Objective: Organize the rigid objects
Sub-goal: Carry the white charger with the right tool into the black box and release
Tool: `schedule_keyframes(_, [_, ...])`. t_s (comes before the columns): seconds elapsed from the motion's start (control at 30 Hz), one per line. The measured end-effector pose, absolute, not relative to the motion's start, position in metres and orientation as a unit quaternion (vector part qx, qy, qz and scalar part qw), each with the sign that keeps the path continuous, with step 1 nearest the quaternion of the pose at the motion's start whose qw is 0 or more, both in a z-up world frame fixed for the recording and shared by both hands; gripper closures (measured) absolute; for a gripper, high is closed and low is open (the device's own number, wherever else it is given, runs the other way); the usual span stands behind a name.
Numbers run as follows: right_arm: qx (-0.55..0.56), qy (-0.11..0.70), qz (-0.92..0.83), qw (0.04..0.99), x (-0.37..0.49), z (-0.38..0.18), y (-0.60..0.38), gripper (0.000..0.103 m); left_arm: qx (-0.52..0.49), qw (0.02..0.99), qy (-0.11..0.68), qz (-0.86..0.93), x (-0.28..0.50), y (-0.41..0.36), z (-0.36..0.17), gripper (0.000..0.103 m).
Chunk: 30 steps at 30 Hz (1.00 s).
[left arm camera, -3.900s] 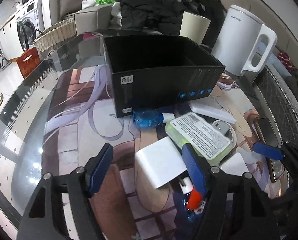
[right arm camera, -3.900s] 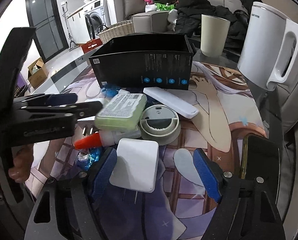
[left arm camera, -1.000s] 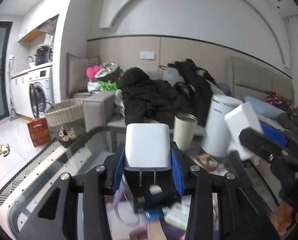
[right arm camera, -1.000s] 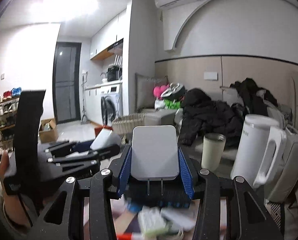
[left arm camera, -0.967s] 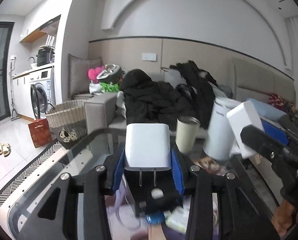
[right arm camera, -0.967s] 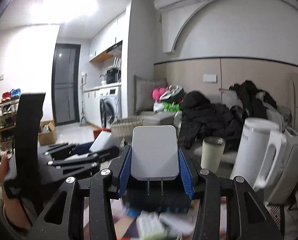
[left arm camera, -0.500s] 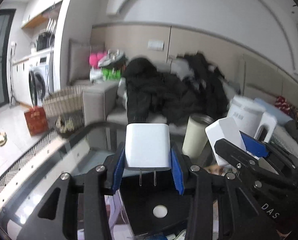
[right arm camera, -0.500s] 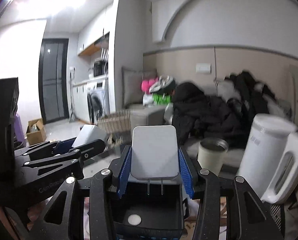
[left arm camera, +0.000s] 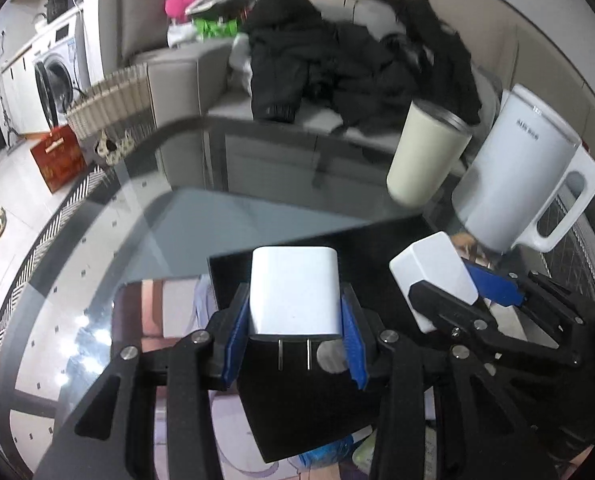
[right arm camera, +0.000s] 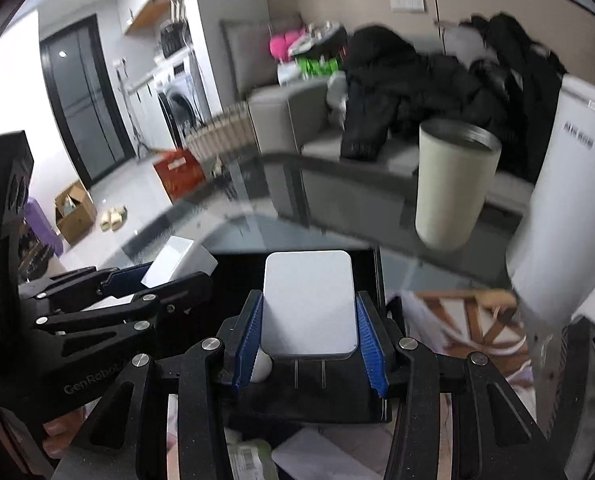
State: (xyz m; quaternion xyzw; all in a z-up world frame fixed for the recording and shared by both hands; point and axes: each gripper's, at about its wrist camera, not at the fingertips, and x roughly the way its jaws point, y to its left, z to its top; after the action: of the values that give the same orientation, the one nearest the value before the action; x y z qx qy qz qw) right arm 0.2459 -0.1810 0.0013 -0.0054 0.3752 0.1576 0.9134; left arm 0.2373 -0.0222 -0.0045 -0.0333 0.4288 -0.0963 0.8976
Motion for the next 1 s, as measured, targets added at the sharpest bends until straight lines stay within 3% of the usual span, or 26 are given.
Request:
schedule_keyframes(0.33, [-0.025, 0.433, 0.161, 0.886, 0.251, -0.020, -0.173, 0.058, 0.006, 0.888, 0.449, -0.097, 0.236, -0.025, -0.009, 0.063])
schedule_keyframes(1.0, [-0.021, 0.436, 0.164, 0.885, 0.248, -0.016, -0.175, 0.058, -0.014, 0.892, 0.438, -0.110, 0.230, -0.020, -0.007, 0.062])
